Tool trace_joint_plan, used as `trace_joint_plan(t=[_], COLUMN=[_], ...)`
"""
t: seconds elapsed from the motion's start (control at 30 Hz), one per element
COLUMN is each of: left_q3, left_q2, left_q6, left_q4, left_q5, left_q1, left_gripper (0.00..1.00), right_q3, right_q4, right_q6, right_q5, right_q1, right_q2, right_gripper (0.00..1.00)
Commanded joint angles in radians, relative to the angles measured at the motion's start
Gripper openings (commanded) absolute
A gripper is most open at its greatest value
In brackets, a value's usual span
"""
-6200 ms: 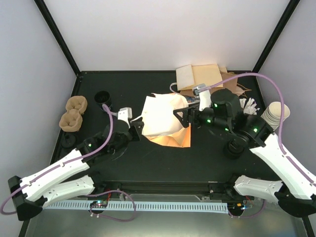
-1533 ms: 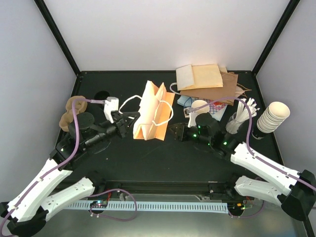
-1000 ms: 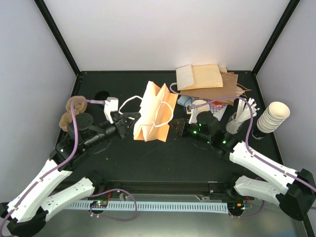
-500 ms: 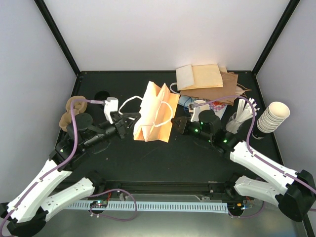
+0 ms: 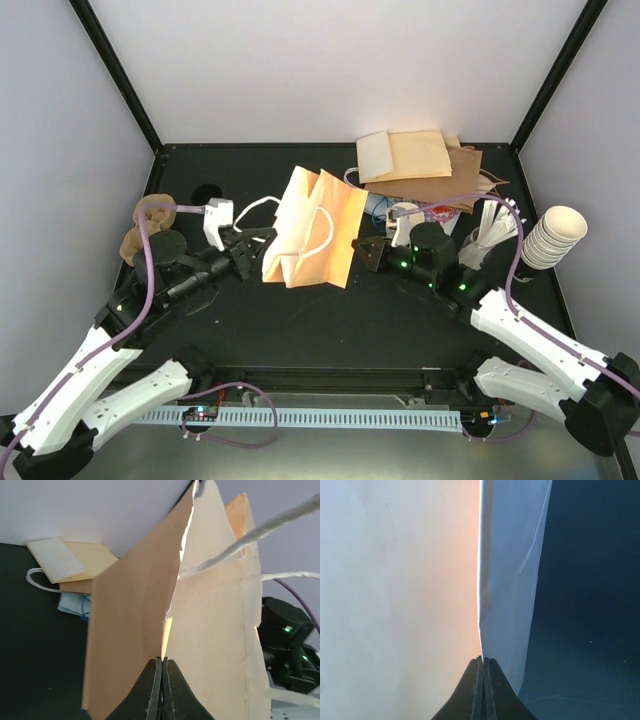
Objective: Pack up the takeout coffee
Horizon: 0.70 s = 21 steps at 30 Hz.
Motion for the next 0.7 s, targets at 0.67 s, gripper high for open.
trace_joint_plan(t=[0.67], left_q3=[-0.045], left_q2=[0.011], left_q6=[0.004], left_q4=[-0.117], left_q5=[0.274], left_q1=[0.441], left_gripper=[0.01], right_q3=[-0.277], right_q4=[0.090], right_q6=[-0.031], right_q5=[-0.455], right_q1=[-0.321], right_q2=[-0.180], right_gripper=[0.01])
